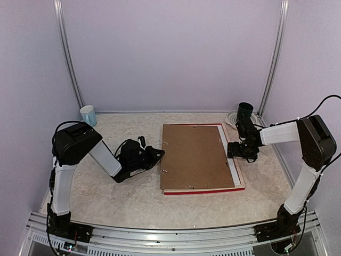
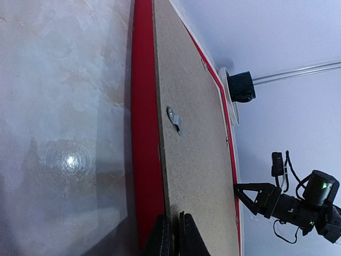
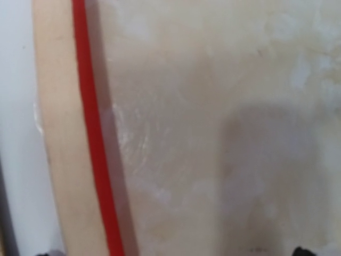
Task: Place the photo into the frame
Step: Place the photo in the frame body.
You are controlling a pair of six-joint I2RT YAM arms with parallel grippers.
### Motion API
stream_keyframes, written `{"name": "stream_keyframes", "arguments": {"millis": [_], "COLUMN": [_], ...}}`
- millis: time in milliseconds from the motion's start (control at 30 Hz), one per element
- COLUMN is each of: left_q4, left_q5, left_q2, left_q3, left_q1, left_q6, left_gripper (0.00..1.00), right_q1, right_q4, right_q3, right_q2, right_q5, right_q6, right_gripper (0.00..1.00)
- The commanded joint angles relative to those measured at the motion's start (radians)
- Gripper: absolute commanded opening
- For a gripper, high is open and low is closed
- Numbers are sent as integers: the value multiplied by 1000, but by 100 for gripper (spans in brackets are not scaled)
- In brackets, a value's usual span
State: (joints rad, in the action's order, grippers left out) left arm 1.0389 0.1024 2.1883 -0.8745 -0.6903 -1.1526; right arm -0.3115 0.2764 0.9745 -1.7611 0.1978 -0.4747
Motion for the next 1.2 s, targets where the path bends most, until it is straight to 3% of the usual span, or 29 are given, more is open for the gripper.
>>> {"name": "stream_keyframes", "arguments": {"millis": [0, 400, 633, 1167], "left_q4": [34, 25, -2, -107], "left_q5": [34, 28, -3, -183], "left_q2": [-25, -49, -60, -68], "left_q3": [-8, -40, -50, -60], "left_q1": [2, -25, -34, -64], "left_q6": [20, 59, 87, 77], "left_gripper": [3, 0, 0, 0], "right_q1": [10, 36, 51, 81], "right_q4": [5, -43, -49, -93], "right_q3": [3, -27, -49, -89], "right_q2": [9, 37, 114, 141], "right_q5": [-17, -103, -49, -96], "right_q6": [10, -8, -39, -72], "right_gripper": [99, 99, 99, 99]}}
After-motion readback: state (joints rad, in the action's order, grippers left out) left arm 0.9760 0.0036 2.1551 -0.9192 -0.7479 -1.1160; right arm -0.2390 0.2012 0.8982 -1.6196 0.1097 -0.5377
